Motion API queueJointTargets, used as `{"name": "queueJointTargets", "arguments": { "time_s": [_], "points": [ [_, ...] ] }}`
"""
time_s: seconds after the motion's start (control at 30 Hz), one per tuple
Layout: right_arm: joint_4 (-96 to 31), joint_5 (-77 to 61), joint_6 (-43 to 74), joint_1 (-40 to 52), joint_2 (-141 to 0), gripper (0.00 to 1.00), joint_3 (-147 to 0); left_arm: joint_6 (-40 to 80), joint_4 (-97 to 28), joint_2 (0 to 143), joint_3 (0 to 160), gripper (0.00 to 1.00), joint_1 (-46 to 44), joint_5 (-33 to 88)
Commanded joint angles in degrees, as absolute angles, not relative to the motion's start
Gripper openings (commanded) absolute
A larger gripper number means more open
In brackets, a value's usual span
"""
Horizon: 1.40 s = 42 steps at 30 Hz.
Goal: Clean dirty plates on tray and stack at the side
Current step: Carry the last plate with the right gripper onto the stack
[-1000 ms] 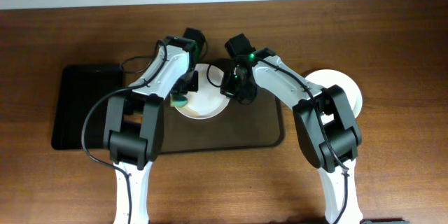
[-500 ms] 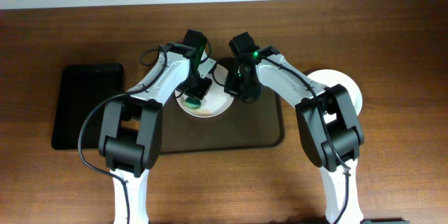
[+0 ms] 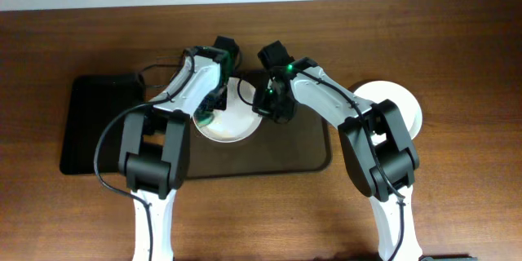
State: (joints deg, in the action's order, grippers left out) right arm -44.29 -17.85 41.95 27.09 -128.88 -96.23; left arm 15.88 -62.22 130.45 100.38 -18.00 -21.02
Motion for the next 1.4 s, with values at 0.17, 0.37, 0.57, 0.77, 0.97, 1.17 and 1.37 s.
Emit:
{"name": "queueJointTargets", "arguments": {
  "time_s": [0.17,0.37,0.57,0.77,0.97,1.17,1.37],
  "points": [
    [-47.27,-12.4,41.08,25.47,-130.23,0.04,-94.8,9.3,-78.24,130.47,123.07,0.0,-8.64,-7.81],
    [-59.72,12.49,36.01,25.56,-112.12,0.04,-94.85,9.32,-74.7,130.47,123.04,0.01,-7.62,-2.28],
    [-63.75,34.22,36.97,31.22,-106.41,0.04,-94.85,9.34,-72.62,130.47,123.04,0.0,-8.36,-2.31],
    [-68.27,65.98,44.8,46.44,-106.41,0.04,-94.83,9.34,-72.53,130.47,123.04,0.0,-8.47,-2.31],
    [-69.71,80.27,46.19,53.69,-106.41,0.04,-94.83,9.32,-72.47,130.5,123.04,0.01,-8.47,-2.31],
    [-69.84,68.93,47.31,51.62,-105.95,0.04,-94.85,9.34,-72.44,130.5,123.02,0.0,-8.47,-2.31],
    [-77.08,32.91,50.85,24.25,-99.55,0.04,-94.83,9.34,-72.47,130.5,122.83,0.01,-8.51,-2.31]
  ]
}}
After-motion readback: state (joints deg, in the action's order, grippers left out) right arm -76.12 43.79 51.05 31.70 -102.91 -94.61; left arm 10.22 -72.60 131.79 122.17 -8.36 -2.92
